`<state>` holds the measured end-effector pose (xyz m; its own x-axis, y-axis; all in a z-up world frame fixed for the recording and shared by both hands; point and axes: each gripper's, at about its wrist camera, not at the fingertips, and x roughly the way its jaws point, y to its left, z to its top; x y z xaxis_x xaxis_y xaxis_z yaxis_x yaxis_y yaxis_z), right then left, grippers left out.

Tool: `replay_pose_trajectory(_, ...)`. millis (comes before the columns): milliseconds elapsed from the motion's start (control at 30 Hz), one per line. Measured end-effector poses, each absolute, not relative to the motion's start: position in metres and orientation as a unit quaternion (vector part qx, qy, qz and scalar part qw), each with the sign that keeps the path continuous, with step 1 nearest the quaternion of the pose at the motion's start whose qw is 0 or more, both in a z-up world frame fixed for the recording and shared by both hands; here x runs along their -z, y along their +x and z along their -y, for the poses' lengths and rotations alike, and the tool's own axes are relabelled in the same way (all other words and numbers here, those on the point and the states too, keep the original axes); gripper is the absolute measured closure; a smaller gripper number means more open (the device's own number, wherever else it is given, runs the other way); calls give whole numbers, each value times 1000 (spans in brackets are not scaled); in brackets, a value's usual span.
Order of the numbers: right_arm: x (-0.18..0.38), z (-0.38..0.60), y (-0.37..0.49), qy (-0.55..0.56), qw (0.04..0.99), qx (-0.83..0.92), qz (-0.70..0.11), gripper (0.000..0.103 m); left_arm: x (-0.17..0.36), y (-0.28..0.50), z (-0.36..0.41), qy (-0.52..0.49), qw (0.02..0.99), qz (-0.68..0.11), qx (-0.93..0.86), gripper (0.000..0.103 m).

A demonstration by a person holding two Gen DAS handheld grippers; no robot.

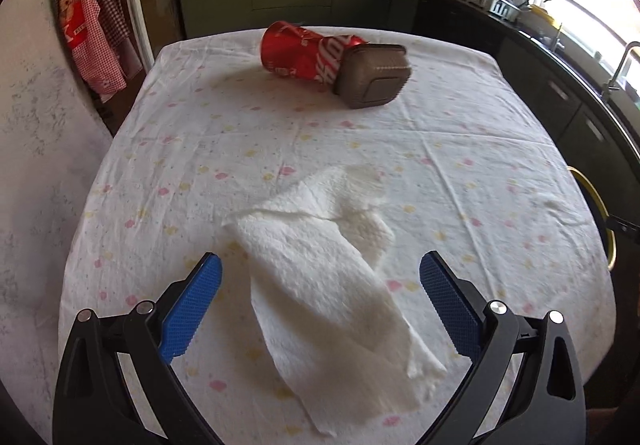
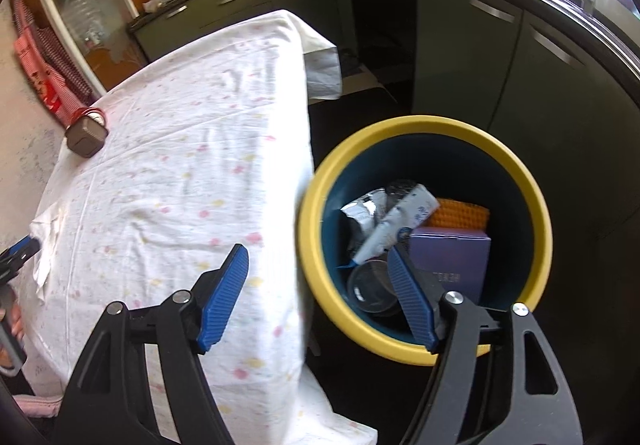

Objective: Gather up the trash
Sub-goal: 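Grasp the white tissue with the left gripper and lift it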

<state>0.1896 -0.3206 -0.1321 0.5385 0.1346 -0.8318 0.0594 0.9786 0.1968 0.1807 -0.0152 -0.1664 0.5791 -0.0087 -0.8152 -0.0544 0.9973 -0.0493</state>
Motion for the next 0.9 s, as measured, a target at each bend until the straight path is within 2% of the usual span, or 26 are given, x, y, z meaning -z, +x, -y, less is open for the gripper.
replay_pose_trajectory(167, 135, 316, 193, 101, 869, -30, -483, 35, 177, 195, 17, -22, 885, -464, -24, 5)
replay_pose_trajectory(267, 137, 316, 193, 104, 868, -31, -484, 34, 181, 199, 15, -22, 883, -468, -27, 12)
replay_pose_trajectory(333, 138, 317, 193, 105, 868, -32, -485, 34, 185, 201, 13, -27, 880, -474, -28, 21)
replay_pose_trajectory(667, 140, 309, 194, 105, 866, -41, -486, 34, 180, 195, 18, -14, 884, -467, -19, 50)
replay_pose_trajectory(833, 137, 307, 191, 108, 869, -43, -481, 34, 178, 191, 20, -19, 886, -464, -6, 77)
replay_pose_trajectory(900, 132, 307, 187, 112, 872, -41, -474, 34, 176, 188, 19, -27, 887, -461, -2, 85)
